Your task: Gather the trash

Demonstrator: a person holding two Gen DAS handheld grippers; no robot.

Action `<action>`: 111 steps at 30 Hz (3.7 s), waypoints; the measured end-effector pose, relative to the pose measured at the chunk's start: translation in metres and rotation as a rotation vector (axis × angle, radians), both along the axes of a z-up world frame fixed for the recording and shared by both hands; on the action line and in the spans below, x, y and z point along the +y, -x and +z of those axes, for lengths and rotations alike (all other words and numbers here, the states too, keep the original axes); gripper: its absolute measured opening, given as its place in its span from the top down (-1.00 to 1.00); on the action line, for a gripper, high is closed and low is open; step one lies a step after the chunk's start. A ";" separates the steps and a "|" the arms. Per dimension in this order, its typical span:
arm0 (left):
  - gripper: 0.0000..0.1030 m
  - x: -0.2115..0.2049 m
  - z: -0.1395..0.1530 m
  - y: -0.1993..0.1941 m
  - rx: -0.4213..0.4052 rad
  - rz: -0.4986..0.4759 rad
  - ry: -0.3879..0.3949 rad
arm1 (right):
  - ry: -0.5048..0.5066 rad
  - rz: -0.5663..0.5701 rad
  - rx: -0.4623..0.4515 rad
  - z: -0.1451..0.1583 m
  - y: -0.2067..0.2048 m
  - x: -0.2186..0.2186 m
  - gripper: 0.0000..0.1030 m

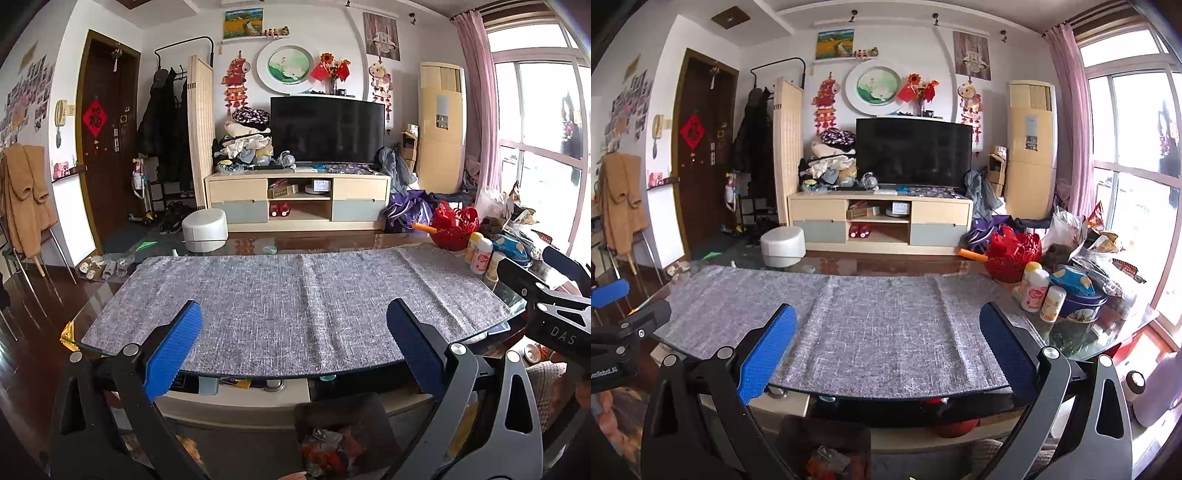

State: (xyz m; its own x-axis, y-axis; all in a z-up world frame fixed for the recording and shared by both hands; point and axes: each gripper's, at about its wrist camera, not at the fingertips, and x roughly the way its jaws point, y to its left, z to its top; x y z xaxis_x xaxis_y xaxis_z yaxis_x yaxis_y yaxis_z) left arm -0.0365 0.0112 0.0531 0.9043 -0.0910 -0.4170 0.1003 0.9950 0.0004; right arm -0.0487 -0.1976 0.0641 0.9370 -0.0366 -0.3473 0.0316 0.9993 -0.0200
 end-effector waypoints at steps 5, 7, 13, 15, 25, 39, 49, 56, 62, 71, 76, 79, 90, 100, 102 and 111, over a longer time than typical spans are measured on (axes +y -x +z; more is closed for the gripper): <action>-0.84 0.004 0.003 0.001 -0.010 0.009 0.008 | -0.001 -0.003 0.002 0.000 0.001 -0.001 -0.94; -0.84 0.003 0.002 0.002 -0.009 0.010 0.001 | -0.010 -0.004 0.005 -0.001 0.000 -0.002 -0.93; -0.84 0.004 0.001 0.003 -0.006 0.006 0.008 | -0.009 -0.009 0.014 -0.004 0.001 -0.003 -0.94; -0.84 0.003 0.001 0.002 -0.005 0.004 0.009 | -0.009 -0.011 0.016 -0.004 0.001 -0.002 -0.94; -0.84 0.004 0.000 0.001 0.005 0.012 0.019 | -0.023 -0.020 0.026 -0.007 -0.002 -0.006 -0.94; -0.84 0.001 0.000 0.004 0.003 0.006 0.017 | -0.039 -0.012 0.033 -0.009 -0.001 -0.008 -0.94; -0.84 -0.002 0.000 0.006 -0.002 -0.004 0.017 | -0.040 -0.013 0.032 -0.009 -0.001 -0.009 -0.94; -0.84 -0.002 0.000 0.006 -0.003 -0.005 0.018 | -0.041 -0.012 0.032 -0.010 -0.001 -0.008 -0.94; -0.84 -0.002 0.000 0.006 -0.003 -0.005 0.018 | -0.040 -0.012 0.032 -0.010 0.000 -0.007 -0.94; -0.84 -0.003 0.000 0.006 -0.003 -0.005 0.019 | -0.041 -0.012 0.029 -0.011 0.000 -0.006 -0.94; -0.84 -0.004 -0.001 0.006 -0.004 -0.003 0.018 | -0.039 -0.010 0.033 -0.014 0.002 -0.002 -0.94; -0.84 -0.003 -0.001 0.006 -0.002 -0.004 0.018 | -0.040 -0.012 0.032 -0.014 0.004 0.000 -0.94; -0.84 -0.003 0.000 0.006 -0.006 -0.006 0.019 | -0.041 -0.015 0.027 -0.012 0.004 0.000 -0.94; -0.84 -0.009 0.003 0.007 -0.006 -0.017 0.034 | -0.042 -0.015 0.027 -0.012 0.004 0.000 -0.94; -0.84 -0.010 0.003 0.007 -0.002 -0.020 0.035 | -0.041 -0.013 0.027 -0.011 0.005 0.001 -0.94; -0.84 -0.013 0.001 0.006 0.005 -0.011 0.008 | -0.043 -0.015 0.030 -0.010 0.007 0.002 -0.94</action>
State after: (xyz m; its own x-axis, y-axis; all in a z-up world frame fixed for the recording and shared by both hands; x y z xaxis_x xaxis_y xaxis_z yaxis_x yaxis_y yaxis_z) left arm -0.0428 -0.0019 0.0541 0.9010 -0.1047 -0.4210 0.1115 0.9937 -0.0086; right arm -0.0557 -0.1958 0.0545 0.9257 -0.0352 -0.3766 0.0470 0.9987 0.0222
